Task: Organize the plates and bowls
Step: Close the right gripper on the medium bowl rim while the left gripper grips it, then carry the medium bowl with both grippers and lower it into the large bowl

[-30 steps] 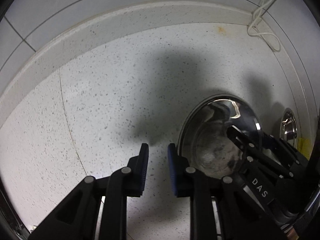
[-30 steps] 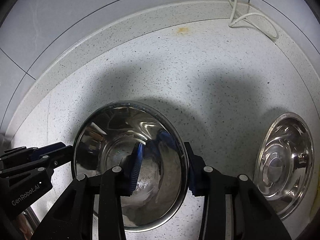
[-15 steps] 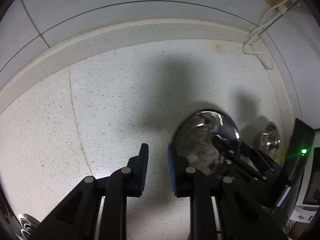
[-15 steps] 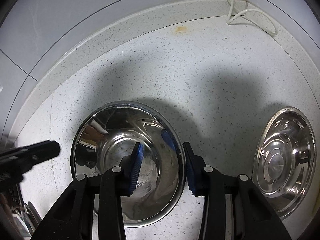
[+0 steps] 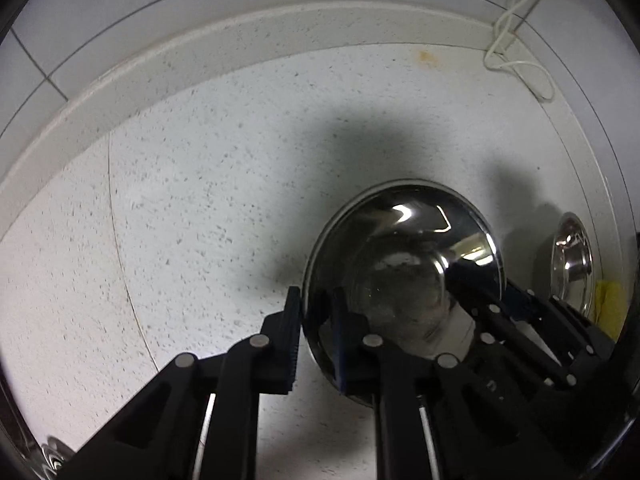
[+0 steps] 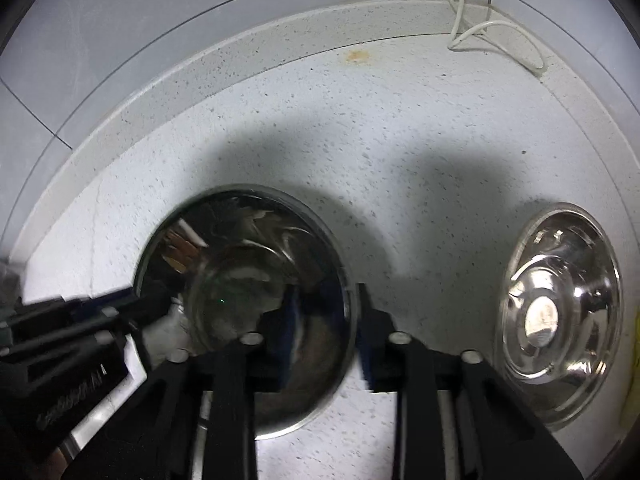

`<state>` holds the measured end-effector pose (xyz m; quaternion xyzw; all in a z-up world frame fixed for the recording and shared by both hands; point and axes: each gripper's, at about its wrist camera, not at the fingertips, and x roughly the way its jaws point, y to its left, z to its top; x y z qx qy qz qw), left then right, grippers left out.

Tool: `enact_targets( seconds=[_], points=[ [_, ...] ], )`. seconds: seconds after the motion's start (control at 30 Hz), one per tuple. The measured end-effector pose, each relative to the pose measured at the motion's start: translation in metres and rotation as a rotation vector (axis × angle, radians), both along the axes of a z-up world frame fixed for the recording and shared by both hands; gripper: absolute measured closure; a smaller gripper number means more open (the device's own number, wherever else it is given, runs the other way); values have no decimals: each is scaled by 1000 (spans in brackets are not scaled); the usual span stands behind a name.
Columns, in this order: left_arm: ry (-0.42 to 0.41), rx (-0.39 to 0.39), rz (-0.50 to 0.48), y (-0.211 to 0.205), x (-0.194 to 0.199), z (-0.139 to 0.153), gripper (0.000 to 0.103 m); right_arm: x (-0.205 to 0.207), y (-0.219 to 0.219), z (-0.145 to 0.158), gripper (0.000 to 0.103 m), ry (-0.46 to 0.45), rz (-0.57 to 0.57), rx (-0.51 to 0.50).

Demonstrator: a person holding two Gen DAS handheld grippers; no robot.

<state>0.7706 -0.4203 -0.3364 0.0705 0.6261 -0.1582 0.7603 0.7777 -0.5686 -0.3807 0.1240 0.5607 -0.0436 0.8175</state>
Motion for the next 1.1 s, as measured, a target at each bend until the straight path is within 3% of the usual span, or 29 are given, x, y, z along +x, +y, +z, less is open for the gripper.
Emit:
enact_targets(
  seconds=[0.3,0.53,0.73,0.93,1.1],
  points=[
    [-74,39,-54,5,-31,17,91,-25,-1,3,85,3,-30,87],
    [-160,52,-26,63,-67,59,91,-56,36,32,85,-36,5,117],
    [-194,53,106,164,-106,88,90,-83,108,59,85,-72,99,164],
    [-215,94,273,285,-157,104,89,-110,215,79,85,-69,300,199],
    [-174,123,413,373,-201,99,87,-135,309,89,85,-59,490,204]
  ],
)
